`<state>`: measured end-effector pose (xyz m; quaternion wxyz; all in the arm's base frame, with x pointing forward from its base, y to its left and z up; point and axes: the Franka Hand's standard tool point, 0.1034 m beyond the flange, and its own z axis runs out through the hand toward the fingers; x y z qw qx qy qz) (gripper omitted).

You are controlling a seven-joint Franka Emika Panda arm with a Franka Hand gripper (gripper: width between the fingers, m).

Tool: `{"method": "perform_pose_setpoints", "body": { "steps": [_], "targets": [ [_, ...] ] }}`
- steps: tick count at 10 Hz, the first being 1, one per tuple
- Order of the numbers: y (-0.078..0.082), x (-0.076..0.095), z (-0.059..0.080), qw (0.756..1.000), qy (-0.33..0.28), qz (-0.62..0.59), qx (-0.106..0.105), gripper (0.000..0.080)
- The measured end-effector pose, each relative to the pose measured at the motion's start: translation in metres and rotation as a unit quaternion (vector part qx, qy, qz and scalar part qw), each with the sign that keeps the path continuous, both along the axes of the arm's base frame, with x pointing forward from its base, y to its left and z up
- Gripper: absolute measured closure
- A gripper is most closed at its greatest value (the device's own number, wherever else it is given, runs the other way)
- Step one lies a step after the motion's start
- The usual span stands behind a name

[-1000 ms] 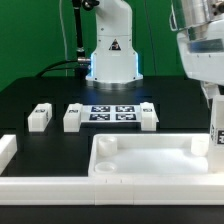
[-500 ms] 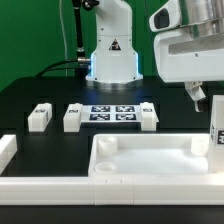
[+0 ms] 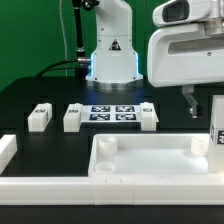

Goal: Assemble desk

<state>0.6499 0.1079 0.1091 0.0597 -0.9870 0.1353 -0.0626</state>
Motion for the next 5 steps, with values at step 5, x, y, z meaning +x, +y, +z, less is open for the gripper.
{"method": "perform_pose_setpoints", "body": {
  "steps": [5],
  "targets": [
    [-0.01, 0.0, -0.001, 0.994, 0.012, -0.105, 0.001, 0.0494]
  ]
}}
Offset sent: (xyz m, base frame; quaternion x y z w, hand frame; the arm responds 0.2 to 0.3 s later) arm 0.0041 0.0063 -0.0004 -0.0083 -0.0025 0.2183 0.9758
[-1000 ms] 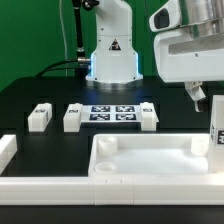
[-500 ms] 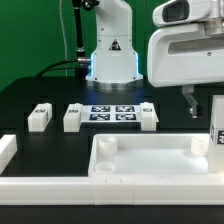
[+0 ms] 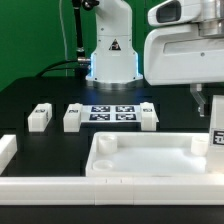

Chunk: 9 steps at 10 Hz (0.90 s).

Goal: Assemble desk

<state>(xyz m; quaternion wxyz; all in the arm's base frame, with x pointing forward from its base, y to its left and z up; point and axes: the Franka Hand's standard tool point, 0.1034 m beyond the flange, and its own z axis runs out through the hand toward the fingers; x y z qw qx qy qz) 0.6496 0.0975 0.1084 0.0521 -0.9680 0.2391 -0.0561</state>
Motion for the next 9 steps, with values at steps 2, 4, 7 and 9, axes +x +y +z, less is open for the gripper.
{"method": "perform_pose_setpoints", "body": {
  "steps": [2, 4, 7, 9],
  "targets": [
    [-0.006, 0.0, 0.0, 1.0, 0.004, -0.018, -0.003, 0.0494],
    [-0.006, -0.001, 0.0, 1.0, 0.004, -0.015, -0.003, 0.0494],
    [-0.007, 0.0, 0.003, 1.0, 0.002, -0.006, -0.003, 0.0494],
    [-0.009, 0.006, 0.04, 0.999, -0.011, 0.038, 0.0, 0.0266]
  ]
}}
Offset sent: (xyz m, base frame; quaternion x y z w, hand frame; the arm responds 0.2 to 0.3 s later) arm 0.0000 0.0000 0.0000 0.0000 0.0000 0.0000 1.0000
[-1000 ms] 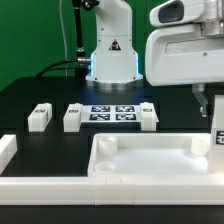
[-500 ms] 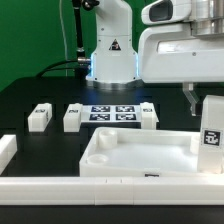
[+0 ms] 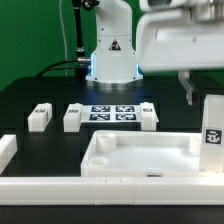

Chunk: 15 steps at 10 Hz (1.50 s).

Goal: Assemble desk

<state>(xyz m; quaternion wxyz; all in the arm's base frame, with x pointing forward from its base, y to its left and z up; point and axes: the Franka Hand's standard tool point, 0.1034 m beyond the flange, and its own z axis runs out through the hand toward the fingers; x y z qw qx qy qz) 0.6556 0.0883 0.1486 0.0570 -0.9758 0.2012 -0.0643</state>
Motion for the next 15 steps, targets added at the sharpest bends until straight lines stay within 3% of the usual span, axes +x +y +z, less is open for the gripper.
{"method": "perform_pose_setpoints", "body": {
  "steps": [1, 2, 8, 10, 11, 12, 15],
  "targets": [
    [0.003, -0.002, 0.013, 0.999, 0.017, 0.029, 0.0, 0.0266],
    [0.003, 0.004, 0.014, 1.0, 0.006, 0.026, 0.0, 0.0171],
    [0.003, 0.003, 0.011, 1.0, 0.007, 0.028, -0.001, 0.015],
    [0.001, -0.017, 0.014, 0.997, 0.011, 0.07, -0.004, 0.015],
    [0.002, -0.036, 0.004, 0.995, 0.023, 0.098, -0.007, 0.015],
    [0.002, -0.042, -0.002, 0.991, 0.027, 0.127, -0.013, 0.015],
    [-0.001, -0.04, -0.002, 0.979, 0.019, 0.201, -0.023, 0.015]
  ]
}}
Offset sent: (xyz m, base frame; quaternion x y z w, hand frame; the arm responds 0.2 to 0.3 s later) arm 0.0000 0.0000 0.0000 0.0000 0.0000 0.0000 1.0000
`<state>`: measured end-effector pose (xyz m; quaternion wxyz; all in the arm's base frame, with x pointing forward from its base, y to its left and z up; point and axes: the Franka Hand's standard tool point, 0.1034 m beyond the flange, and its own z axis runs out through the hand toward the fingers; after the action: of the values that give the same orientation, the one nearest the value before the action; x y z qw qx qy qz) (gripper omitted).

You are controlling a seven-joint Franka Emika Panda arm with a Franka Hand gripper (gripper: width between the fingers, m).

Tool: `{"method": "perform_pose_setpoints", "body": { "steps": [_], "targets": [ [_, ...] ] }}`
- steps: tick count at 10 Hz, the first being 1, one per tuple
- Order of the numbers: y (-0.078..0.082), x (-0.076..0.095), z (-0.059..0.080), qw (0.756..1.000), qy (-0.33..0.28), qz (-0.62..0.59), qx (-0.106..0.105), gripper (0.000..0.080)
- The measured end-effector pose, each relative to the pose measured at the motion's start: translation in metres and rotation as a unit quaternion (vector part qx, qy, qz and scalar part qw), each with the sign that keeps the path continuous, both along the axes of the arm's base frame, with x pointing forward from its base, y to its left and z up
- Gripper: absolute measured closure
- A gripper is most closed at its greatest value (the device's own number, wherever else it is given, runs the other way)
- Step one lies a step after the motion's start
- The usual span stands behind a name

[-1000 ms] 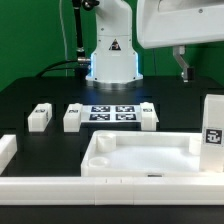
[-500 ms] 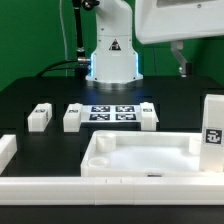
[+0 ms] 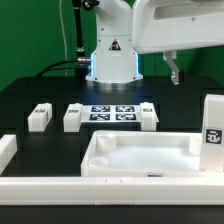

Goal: Assemble desk

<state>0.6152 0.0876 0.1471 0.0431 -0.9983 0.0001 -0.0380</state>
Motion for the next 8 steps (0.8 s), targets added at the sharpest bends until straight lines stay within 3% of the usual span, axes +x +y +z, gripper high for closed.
{"method": "perform_pose_setpoints", "body": {
  "steps": [1, 2, 3, 6, 8],
  "targets": [
    [-0.001, -0.005, -0.003, 1.0, 0.013, -0.004, 0.0, 0.015],
    [-0.007, -0.027, -0.02, 0.999, 0.044, -0.009, -0.003, 0.015],
    [-0.013, -0.062, -0.034, 0.993, 0.12, -0.01, -0.01, 0.015],
    [-0.022, -0.082, -0.033, 0.978, 0.211, -0.002, -0.012, 0.015],
    [-0.025, -0.082, -0.037, 0.964, 0.264, -0.001, -0.012, 0.015]
  ]
}}
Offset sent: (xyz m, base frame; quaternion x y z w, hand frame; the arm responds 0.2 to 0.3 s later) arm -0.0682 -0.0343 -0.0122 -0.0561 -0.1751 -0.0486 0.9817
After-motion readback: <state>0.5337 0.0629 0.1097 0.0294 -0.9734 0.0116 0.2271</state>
